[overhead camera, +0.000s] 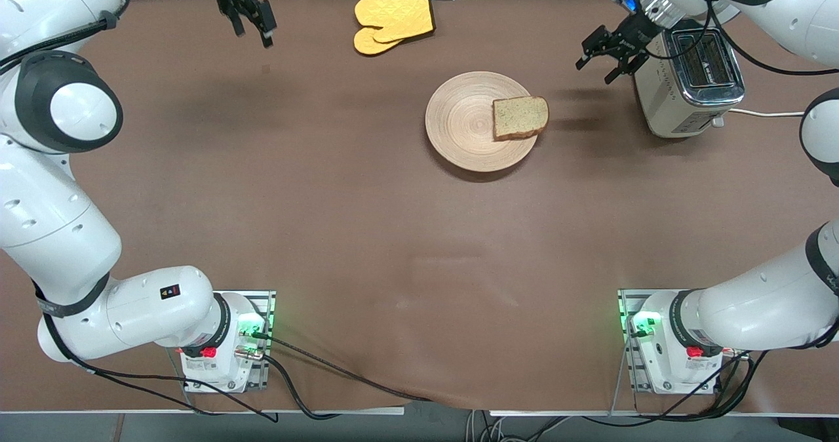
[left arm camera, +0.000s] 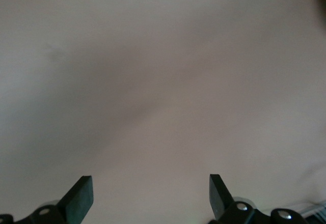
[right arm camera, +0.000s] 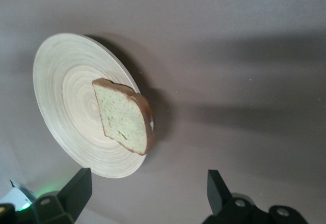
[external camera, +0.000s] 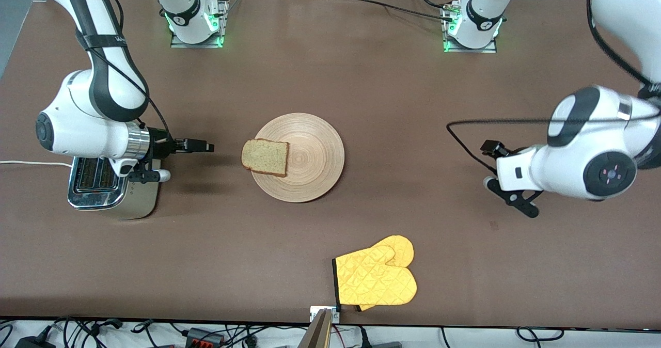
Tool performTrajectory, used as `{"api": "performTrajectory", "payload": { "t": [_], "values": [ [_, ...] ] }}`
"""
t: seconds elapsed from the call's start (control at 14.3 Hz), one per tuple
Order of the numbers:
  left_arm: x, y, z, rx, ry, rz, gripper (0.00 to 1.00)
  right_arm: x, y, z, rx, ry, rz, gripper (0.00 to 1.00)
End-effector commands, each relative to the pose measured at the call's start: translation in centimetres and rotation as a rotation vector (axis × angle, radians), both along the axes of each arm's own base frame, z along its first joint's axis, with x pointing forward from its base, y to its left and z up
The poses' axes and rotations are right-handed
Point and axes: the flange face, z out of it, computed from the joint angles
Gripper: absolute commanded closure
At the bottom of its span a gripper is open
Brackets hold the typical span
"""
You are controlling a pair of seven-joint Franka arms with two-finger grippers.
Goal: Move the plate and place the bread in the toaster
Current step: 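Grasp the bread slice with the right gripper while the left gripper withdraws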
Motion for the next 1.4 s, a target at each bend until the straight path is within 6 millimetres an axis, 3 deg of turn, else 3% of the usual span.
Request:
{"api": "performTrajectory", "payload": {
  "t": [0.0,0.07,0.35,0.56,0.7,1.33],
  "values": [
    [-2.4,0.8,5.9,0.157,-0.065,0.063,0.00,-1.2,0.8,-1.4,0.019,-0.063,0.039,0.00],
    [-3.1,0.7,7.2,0.174,-0.074,0.079,0.00,-1.5,0.4,-2.7,0.037,-0.080,0.035,0.00],
    [-5.9,5.3,11.3,0.066,-0.107,0.345,0.00,-3.1,1.3,-7.2,0.127,-0.179,0.070,0.00],
    [-9.1,7.0,14.2,0.057,-0.259,0.468,0.00,-3.0,2.0,-8.9,0.132,-0.194,0.035,0.00],
    [-9.9,7.5,14.9,0.032,-0.361,0.481,0.00,-3.4,3.5,-9.6,0.108,-0.218,0.049,0.00],
    [-10.1,8.3,14.9,0.025,-0.354,0.510,0.00,-4.4,3.5,-13.7,0.265,-0.244,0.024,0.00]
  ]
}}
